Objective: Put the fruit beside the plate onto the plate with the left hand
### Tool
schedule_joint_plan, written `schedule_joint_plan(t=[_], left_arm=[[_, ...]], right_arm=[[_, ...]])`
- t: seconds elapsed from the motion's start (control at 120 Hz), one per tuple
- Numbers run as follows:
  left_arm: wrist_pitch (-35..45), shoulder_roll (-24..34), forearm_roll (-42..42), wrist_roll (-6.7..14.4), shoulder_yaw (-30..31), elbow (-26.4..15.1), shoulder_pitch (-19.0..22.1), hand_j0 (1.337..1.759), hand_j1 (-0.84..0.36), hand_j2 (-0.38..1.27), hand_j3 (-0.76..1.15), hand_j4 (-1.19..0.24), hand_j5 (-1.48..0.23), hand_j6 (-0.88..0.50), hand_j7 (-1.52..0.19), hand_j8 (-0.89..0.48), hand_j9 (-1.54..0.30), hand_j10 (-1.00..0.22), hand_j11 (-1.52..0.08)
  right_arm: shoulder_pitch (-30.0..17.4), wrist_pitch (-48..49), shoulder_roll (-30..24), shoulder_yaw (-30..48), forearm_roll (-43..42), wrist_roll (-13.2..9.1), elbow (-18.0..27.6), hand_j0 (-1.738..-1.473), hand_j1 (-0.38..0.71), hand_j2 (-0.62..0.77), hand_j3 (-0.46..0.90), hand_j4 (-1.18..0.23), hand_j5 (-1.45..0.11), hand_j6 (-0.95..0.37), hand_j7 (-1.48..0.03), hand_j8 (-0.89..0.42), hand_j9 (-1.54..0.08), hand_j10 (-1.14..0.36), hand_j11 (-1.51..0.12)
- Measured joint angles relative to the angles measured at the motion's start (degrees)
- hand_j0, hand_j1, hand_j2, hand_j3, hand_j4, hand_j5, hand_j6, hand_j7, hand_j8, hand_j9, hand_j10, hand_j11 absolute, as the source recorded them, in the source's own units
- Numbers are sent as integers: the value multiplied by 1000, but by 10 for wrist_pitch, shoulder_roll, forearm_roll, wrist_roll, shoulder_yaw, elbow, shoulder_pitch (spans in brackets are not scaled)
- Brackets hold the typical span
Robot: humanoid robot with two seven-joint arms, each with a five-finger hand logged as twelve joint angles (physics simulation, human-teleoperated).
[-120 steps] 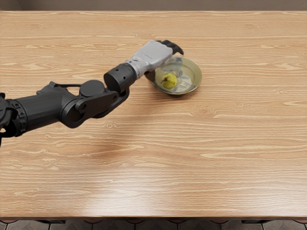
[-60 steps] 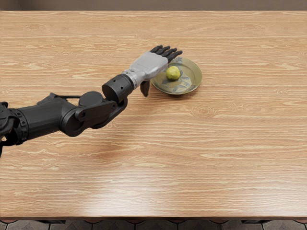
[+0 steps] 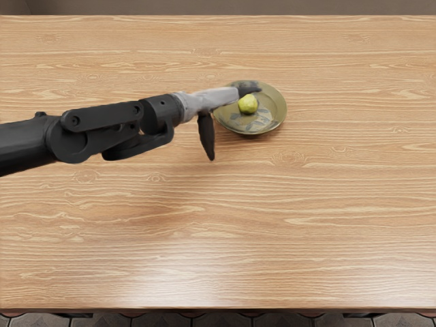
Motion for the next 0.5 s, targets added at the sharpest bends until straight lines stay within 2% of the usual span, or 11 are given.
schedule_joint_plan(t=[0.067,0.15,0.325,0.5], left_arm=[[-27,15,-4,0,-16,-19,9,1658,348,2,0,-2,-2,-2,-2,-2,-2,-2,-2],[-57,82,-6,-1,-44,-52,30,1658,349,2,0,-2,-2,-2,-1,-2,-1,-2,-1],[-114,162,-9,-4,-107,-111,69,1658,349,2,0,-1,-1,-2,-1,-2,-1,-1,-1],[-205,221,-34,-21,-176,-135,117,1658,349,2,0,-2,-1,-2,0,-2,0,-1,0]], right_arm=[[0,0,0,0,0,0,0,-1658,-310,-7,0,-33,-43,-33,-43,-33,-43,-33,-43],[0,0,0,0,0,0,0,-1658,-310,-7,0,-33,-43,-33,-43,-33,-43,-33,-43],[0,0,0,0,0,0,0,-1658,-310,-7,0,-33,-43,-33,-43,-33,-43,-33,-43],[0,0,0,0,0,0,0,-1658,-310,-7,0,-33,-43,-33,-43,-33,-43,-33,-43]])
